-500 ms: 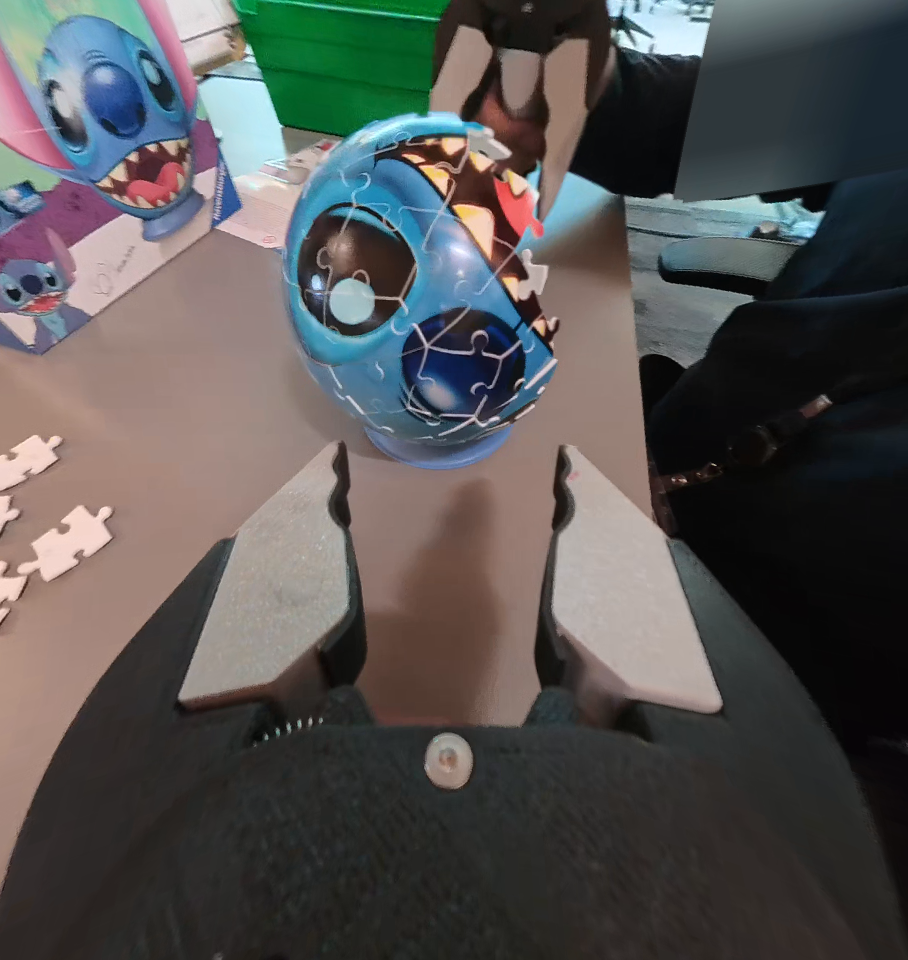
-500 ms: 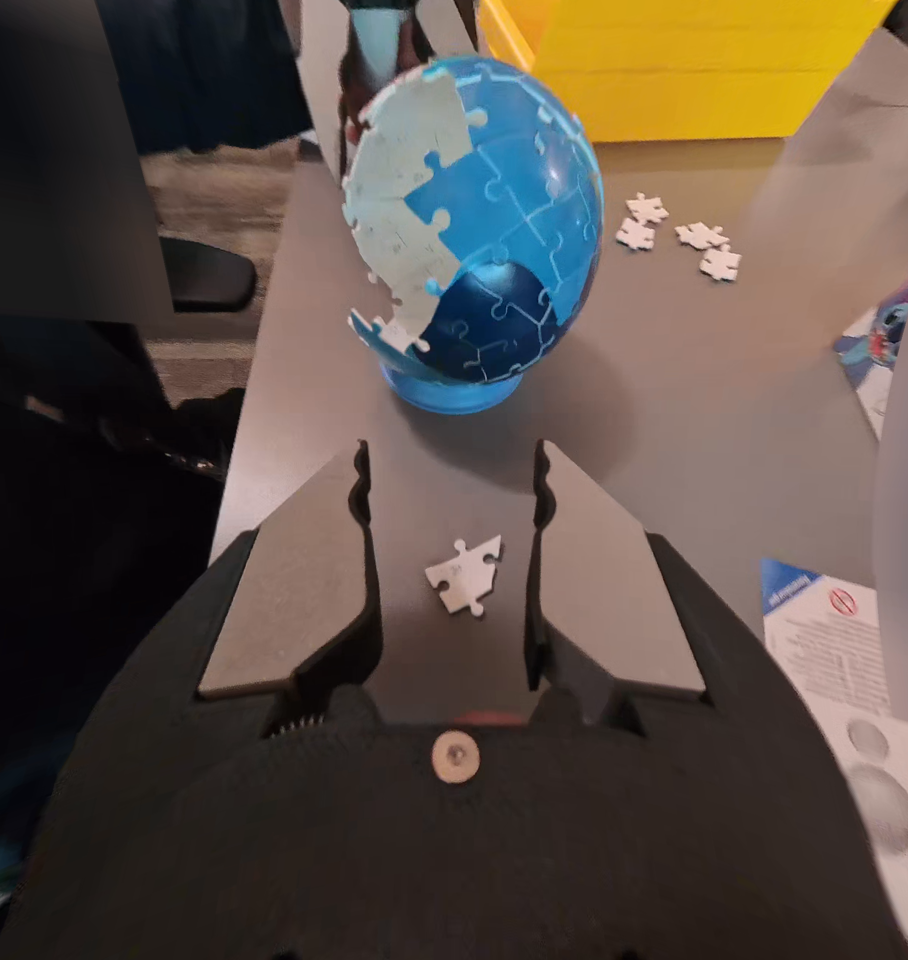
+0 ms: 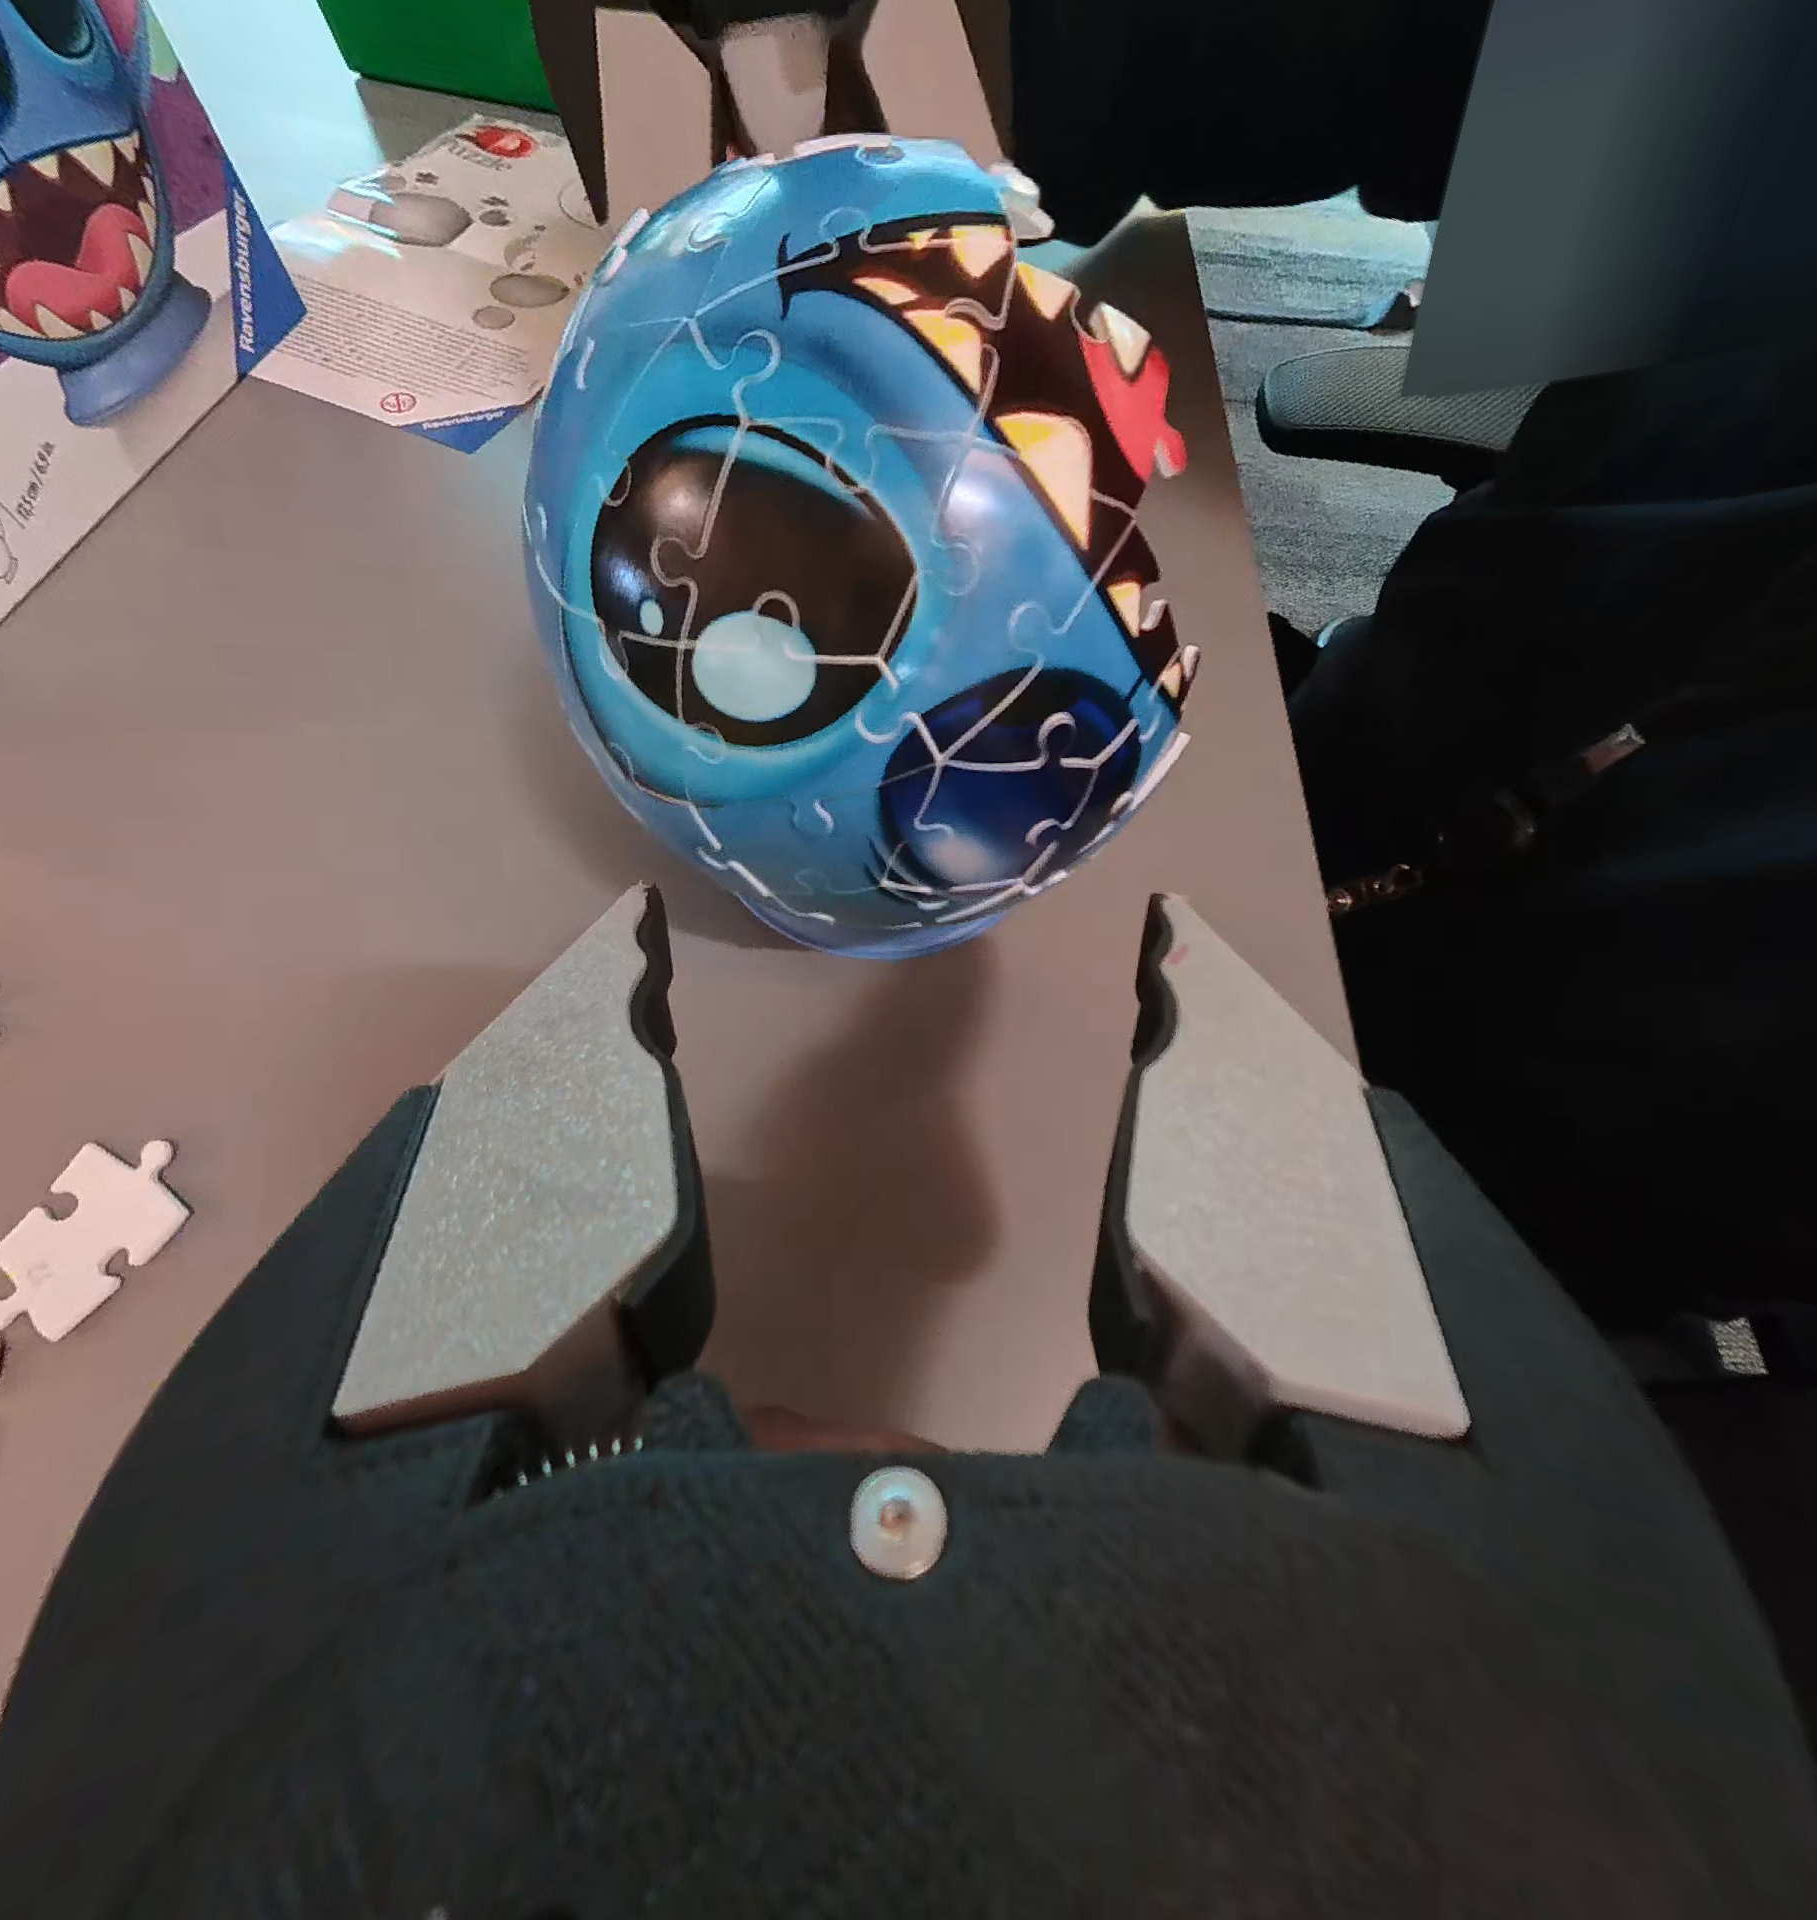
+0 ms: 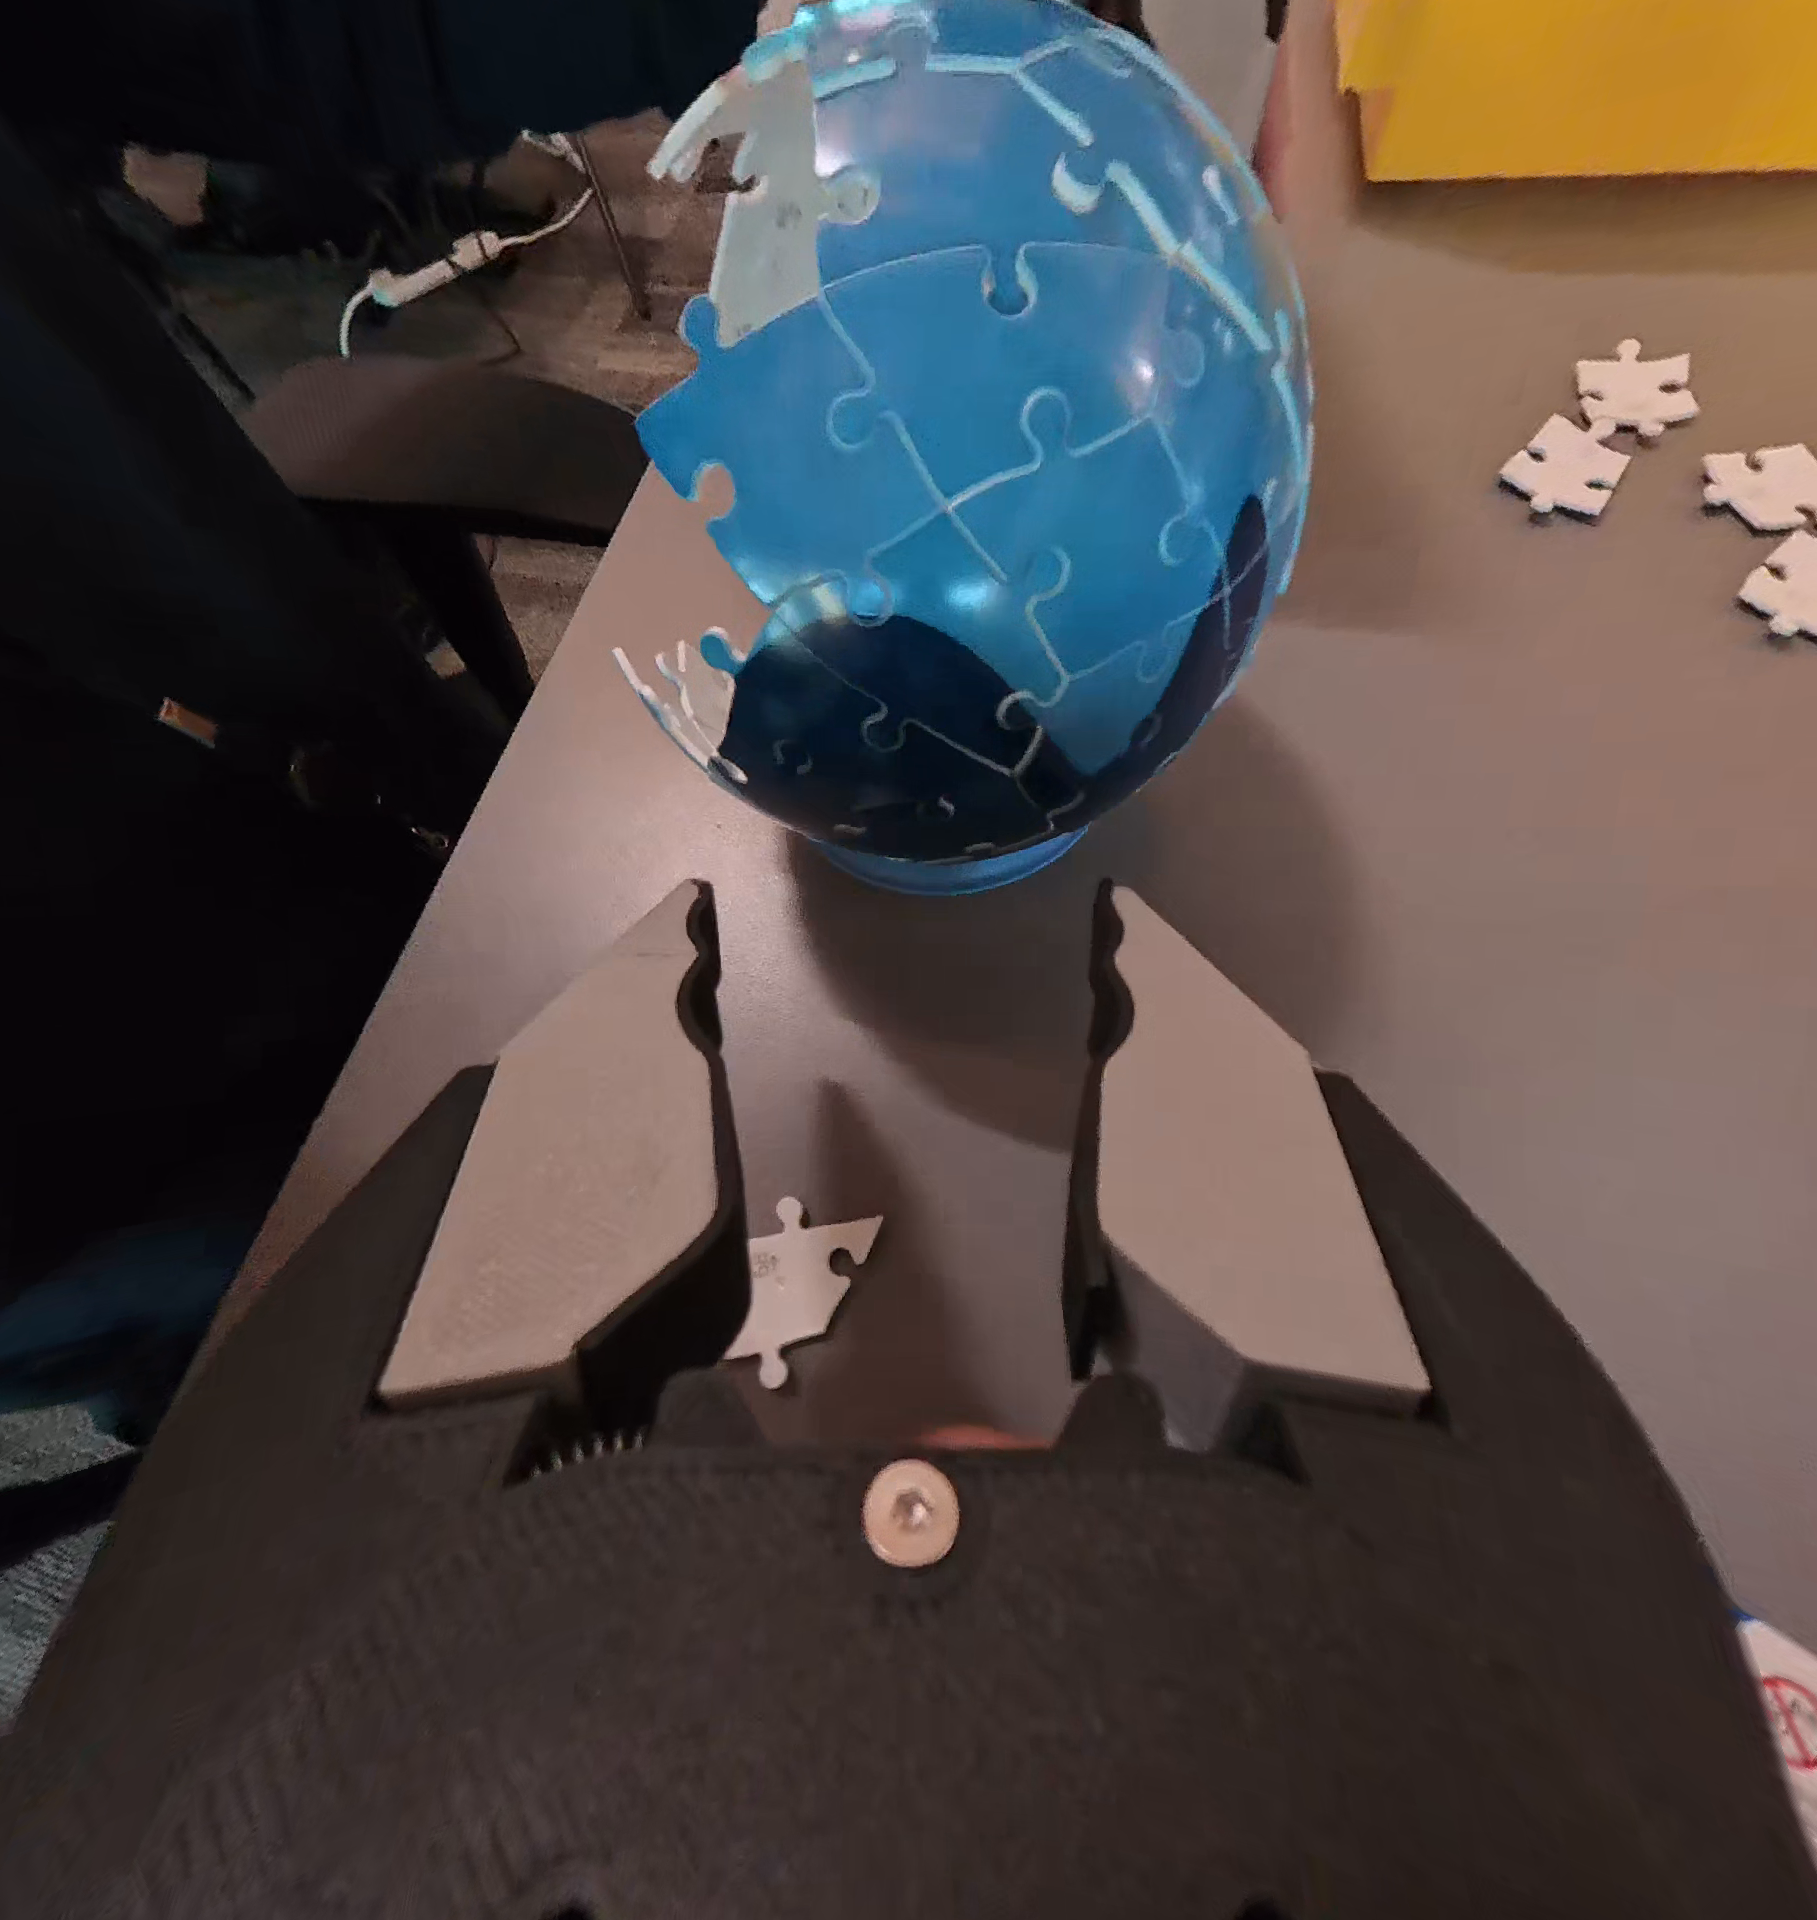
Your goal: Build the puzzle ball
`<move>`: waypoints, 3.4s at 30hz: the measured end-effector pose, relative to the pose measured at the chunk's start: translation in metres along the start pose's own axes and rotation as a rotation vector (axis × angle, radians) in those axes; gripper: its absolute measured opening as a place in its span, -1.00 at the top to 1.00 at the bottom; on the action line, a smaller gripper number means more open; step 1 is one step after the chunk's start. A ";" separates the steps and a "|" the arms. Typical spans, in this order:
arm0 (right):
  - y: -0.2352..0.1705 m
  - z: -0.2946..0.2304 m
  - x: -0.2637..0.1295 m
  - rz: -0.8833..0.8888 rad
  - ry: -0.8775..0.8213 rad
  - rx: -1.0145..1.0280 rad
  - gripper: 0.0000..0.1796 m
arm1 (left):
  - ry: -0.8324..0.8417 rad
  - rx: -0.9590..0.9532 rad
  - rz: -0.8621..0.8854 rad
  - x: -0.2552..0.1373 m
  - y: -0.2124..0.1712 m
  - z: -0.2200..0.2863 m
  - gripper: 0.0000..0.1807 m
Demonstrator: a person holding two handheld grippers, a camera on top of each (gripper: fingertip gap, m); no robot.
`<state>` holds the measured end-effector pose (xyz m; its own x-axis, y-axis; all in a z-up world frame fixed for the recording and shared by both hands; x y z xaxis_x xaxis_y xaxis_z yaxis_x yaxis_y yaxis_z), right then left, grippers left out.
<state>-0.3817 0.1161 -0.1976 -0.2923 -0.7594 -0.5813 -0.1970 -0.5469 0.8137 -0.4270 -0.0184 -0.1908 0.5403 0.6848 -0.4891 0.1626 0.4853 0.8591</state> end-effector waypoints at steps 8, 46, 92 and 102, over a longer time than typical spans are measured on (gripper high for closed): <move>0.005 0.007 0.011 -0.044 -0.027 -0.117 0.22 | -0.006 0.049 -0.006 0.003 0.005 0.000 0.06; 0.007 0.005 0.021 -0.042 -0.009 -0.152 0.17 | 0.031 0.053 0.024 0.006 0.003 -0.004 0.07; 0.011 0.027 0.014 -0.115 -0.284 -0.369 0.19 | 0.285 0.361 -0.164 0.006 0.007 -0.018 0.09; 0.013 0.026 0.008 -0.121 -0.388 -0.477 0.22 | 0.347 0.423 -0.215 0.002 0.006 -0.012 0.17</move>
<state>-0.4107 0.1117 -0.1918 -0.6304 -0.5477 -0.5502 0.1632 -0.7864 0.5958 -0.4349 -0.0073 -0.1887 0.1688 0.7674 -0.6186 0.5927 0.4224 0.6858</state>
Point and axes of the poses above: each gripper's, where its closed fingertips meet, x out along the fingers, y out of its top, z = x × y across the jaws, the point moved 2 cm from there along -x, back along the fingers, and after that the axes turned 10 degrees about -y, right-handed, at the moved point
